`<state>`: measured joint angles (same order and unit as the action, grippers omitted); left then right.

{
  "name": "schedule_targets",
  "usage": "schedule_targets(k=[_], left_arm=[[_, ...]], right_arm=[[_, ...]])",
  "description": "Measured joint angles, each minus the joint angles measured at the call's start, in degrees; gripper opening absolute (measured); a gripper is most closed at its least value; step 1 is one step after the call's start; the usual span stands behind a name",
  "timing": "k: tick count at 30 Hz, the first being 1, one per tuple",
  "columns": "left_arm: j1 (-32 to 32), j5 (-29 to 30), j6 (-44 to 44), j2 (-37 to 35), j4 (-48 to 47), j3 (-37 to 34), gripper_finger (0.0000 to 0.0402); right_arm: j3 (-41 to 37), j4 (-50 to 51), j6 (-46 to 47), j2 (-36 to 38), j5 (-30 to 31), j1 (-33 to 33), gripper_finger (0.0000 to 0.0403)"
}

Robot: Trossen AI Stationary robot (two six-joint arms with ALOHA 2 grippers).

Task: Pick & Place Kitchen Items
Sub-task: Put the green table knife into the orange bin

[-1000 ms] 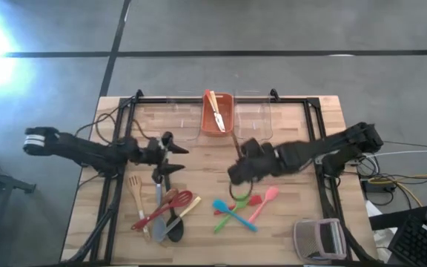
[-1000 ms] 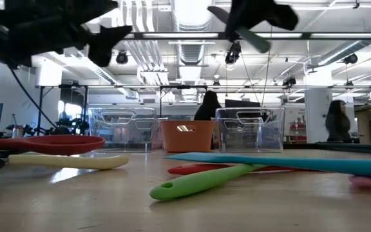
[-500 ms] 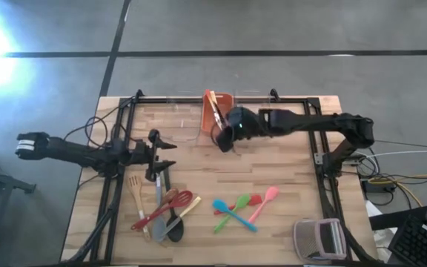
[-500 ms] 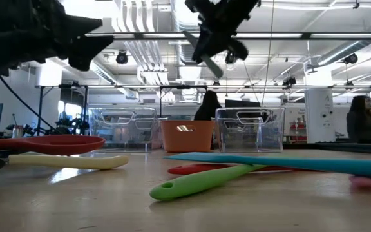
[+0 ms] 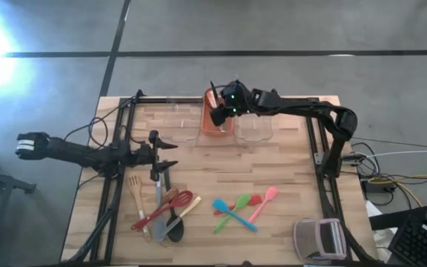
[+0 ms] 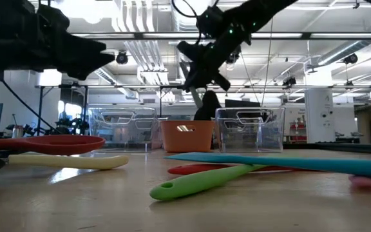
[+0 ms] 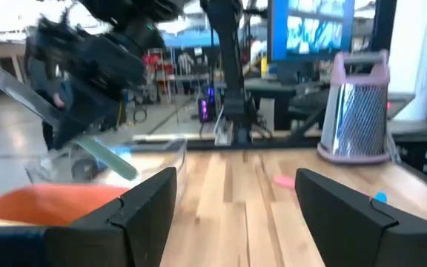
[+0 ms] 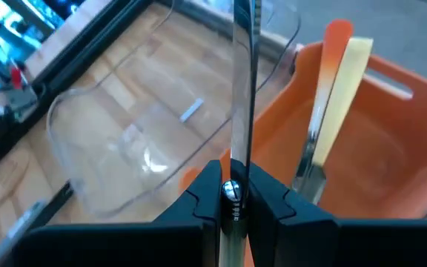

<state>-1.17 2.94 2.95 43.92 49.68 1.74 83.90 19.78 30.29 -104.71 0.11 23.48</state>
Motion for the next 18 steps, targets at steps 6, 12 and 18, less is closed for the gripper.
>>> schedule_targets(k=[6, 12, 18], left_arm=[[0.01, -2.18, -1.69, -0.28, -2.74, 0.07, 0.0278], [-0.23, -2.34, -1.69, -2.23, -4.72, 0.07, 0.0278], [-0.61, -1.97, -1.32, -4.92, -6.21, 0.04, 0.0278]], right_arm=[[2.65, -3.75, -0.04, -3.48, -3.4, 3.02, 0.0023], [8.06, -1.41, -0.54, -8.07, -3.61, 5.71, 0.0023], [15.13, 5.63, -1.15, -14.04, -3.62, 6.36, 0.0023]])
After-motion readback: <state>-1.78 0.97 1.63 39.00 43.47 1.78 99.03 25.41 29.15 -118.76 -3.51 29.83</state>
